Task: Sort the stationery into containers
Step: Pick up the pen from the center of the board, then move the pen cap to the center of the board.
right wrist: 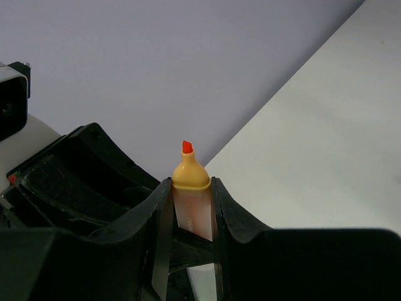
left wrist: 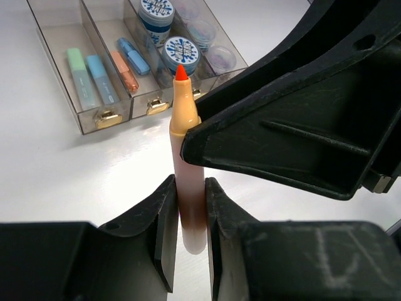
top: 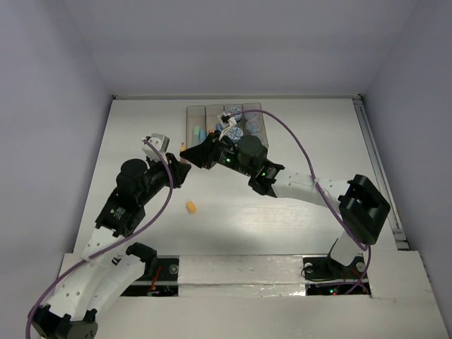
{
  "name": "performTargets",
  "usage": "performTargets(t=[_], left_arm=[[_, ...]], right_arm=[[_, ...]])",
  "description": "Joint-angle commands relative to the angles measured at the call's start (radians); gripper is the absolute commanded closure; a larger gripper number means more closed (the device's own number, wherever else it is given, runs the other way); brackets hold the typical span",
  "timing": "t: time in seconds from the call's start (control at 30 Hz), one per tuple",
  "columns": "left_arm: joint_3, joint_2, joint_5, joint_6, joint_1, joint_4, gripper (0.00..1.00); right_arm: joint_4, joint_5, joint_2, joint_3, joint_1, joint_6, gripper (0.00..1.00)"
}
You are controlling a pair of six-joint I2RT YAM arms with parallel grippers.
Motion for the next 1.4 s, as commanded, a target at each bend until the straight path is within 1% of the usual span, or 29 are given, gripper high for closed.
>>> performTargets(t=[0.0,0.07,0.1,0.17,0.2,0.23,0.33,0.37,0.43,0.47,0.53,0.6,0.63,0.67,0.77,0.8,0.83,0.87,0.9,0.93,0.97,1.0,1.07,1.1,1.17,1.2,1.27,1.37], left_arm=[[0.004,-0.016,0.013,0.021,-0.001,0.024,1.0],[0.004,-0.03,0.01,0.026,-0.001,0.026,1.0],[0.006,-0.033,0.006,0.026,-0.001,0.026,1.0],[0.006,-0.04,0.001,0.027,-0.001,0.024,1.0],[0.006,-0.042,-0.003,0.029,-0.001,0.023,1.0],[0.007,-0.043,-0.005,0.029,-0.001,0.021,1.0],[0.007,-0.051,-0.013,0.03,-0.001,0.02,1.0],[0.007,-0.054,-0.013,0.03,-0.001,0.02,1.0],[0.007,-0.059,-0.019,0.03,-0.001,0.02,1.0],[0.007,-0.06,-0.02,0.029,-0.001,0.021,1.0],[0.009,-0.065,-0.028,0.026,-0.001,0.026,1.0],[0.009,-0.073,-0.034,0.024,-0.001,0.026,1.0],[0.009,-0.076,-0.04,0.024,-0.001,0.026,1.0],[0.009,-0.08,-0.046,0.023,-0.001,0.024,1.0],[0.009,-0.102,-0.072,0.021,-0.001,0.02,1.0],[0.009,-0.109,-0.092,0.018,-0.001,0.02,1.0],[0.009,-0.115,-0.102,0.02,-0.001,0.018,1.0],[0.009,-0.132,-0.112,0.015,-0.001,0.018,1.0],[0.009,-0.14,-0.128,0.015,0.008,0.018,1.0],[0.009,-0.146,-0.132,0.015,0.008,0.018,1.0],[0.009,-0.157,-0.14,0.014,0.008,0.018,1.0],[0.009,-0.163,-0.158,0.012,0.017,0.017,1.0],[0.009,-0.181,-0.174,0.01,0.017,0.013,1.0],[0.007,-0.185,-0.175,0.01,0.017,0.012,1.0],[0.006,-0.192,-0.175,0.01,0.017,0.013,1.0],[0.006,-0.192,-0.175,0.01,0.026,0.013,1.0],[0.007,-0.192,-0.174,0.012,0.026,0.012,1.0],[0.006,-0.195,-0.168,0.012,0.026,0.015,1.0]], right_arm=[[0.057,-0.03,-0.064,-0.02,0.015,-0.032,0.74],[0.02,-0.002,-0.098,-0.035,0.015,-0.061,0.61],[-0.023,0.007,-0.109,-0.038,0.015,-0.092,0.45],[-0.064,0.035,-0.144,-0.058,0.015,-0.117,0.33],[-0.083,0.042,-0.158,-0.073,0.015,-0.131,0.25],[-0.089,0.049,-0.175,-0.087,0.003,-0.135,0.22],[-0.126,0.067,-0.238,-0.153,-0.022,-0.17,0.21],[-0.165,0.082,-0.25,-0.167,-0.022,-0.184,0.22],[-0.222,0.101,-0.264,-0.194,-0.033,-0.22,0.34],[-0.28,0.101,-0.258,-0.198,-0.033,-0.227,0.53],[-0.333,0.093,-0.212,-0.198,-0.033,-0.226,0.7],[-0.38,0.04,-0.168,-0.188,-0.033,-0.224,0.84],[-0.393,0.017,-0.12,-0.169,-0.033,-0.224,0.95],[-0.378,-0.038,-0.1,-0.164,-0.033,-0.23,1.0],[-0.318,-0.086,-0.034,-0.165,-0.033,-0.25,1.0],[-0.336,-0.102,-0.013,-0.15,-0.033,-0.264,0.83],[-0.36,-0.118,0.01,-0.126,-0.033,-0.278,0.72],[-0.386,-0.152,0.067,-0.066,-0.033,-0.29,0.63],[-0.45,-0.151,0.093,-0.037,-0.024,-0.31,0.5],[-0.486,-0.14,0.119,-0.006,-0.013,-0.322,0.45],[-0.521,-0.122,0.144,0.055,0.013,-0.338,0.43],[-0.596,-0.056,0.187,0.084,0.027,-0.364,0.41],[-0.65,-0.001,0.214,0.121,0.048,-0.382,0.39],[-0.667,0.013,0.225,0.137,0.061,-0.384,0.36],[-0.673,0.019,0.225,0.137,0.071,-0.376,0.37],[-0.69,0.032,0.224,0.138,0.082,-0.372,0.43],[-0.704,0.042,0.215,0.132,0.094,-0.368,0.51],[-0.684,-0.037,0.221,0.112,0.104,-0.355,0.78]])
